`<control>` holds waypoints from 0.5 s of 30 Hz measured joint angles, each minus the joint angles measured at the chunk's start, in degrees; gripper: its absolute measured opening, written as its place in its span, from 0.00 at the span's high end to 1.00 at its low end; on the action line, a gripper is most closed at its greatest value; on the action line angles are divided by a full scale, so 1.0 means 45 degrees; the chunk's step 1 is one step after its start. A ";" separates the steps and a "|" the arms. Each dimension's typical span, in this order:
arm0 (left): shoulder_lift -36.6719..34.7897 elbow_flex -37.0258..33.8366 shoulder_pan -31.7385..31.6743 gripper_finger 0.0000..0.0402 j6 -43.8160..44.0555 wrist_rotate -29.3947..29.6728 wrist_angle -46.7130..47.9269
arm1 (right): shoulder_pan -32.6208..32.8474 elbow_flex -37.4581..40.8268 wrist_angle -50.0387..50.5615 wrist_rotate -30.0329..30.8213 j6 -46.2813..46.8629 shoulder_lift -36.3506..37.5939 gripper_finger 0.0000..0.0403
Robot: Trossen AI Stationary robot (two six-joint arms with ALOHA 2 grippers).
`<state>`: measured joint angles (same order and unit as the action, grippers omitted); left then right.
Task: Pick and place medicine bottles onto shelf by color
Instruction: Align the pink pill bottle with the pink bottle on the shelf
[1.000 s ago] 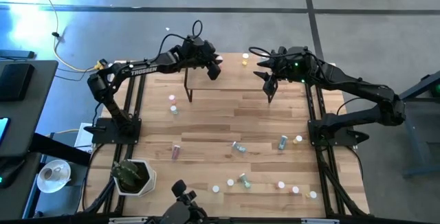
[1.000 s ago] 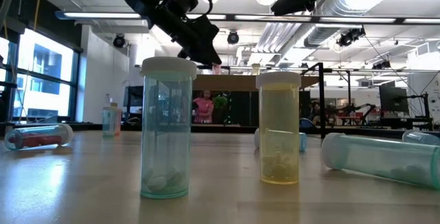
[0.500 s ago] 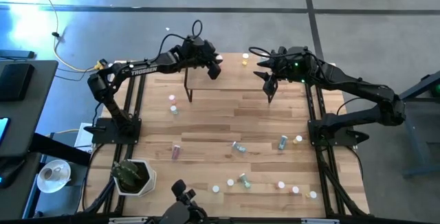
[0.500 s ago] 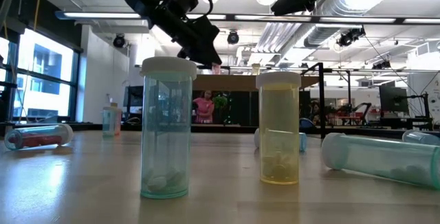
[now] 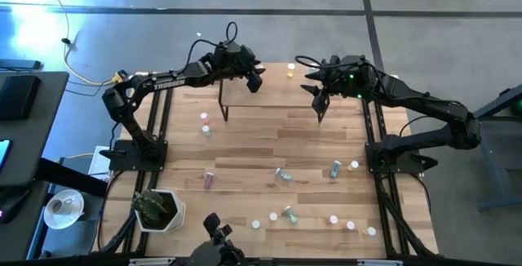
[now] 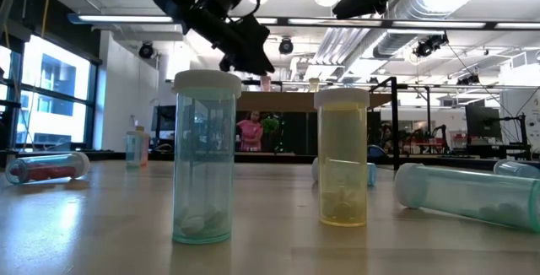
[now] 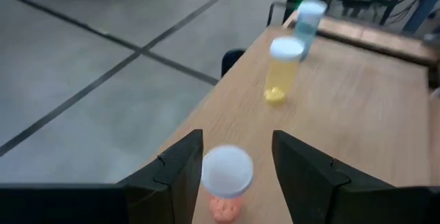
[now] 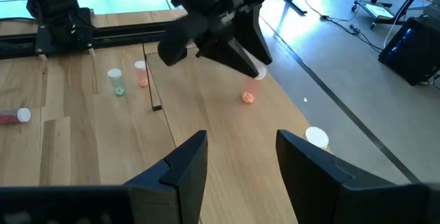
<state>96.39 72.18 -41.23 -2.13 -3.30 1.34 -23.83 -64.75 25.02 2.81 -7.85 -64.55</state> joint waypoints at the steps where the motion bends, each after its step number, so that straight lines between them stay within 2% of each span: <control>1: -0.0124 0.0000 0.0000 0.59 0.0000 -0.0124 -0.0048 | 0.0000 0.0000 0.0000 0.0000 -0.0009 0.0000 0.59; 11: -0.1531 0.0000 0.0088 0.59 -0.0023 -0.0262 0.0331 | 0.0005 0.0000 0.0505 0.0000 0.0207 0.0000 0.59; 15: -0.2079 0.0000 0.0367 0.59 -0.0749 -0.0265 0.1127 | 0.0061 0.0000 0.1220 0.0000 0.0836 0.0000 0.59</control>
<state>87.04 72.18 -39.58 -5.50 -4.49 6.41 -23.56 -64.75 30.51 2.81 -4.09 -64.55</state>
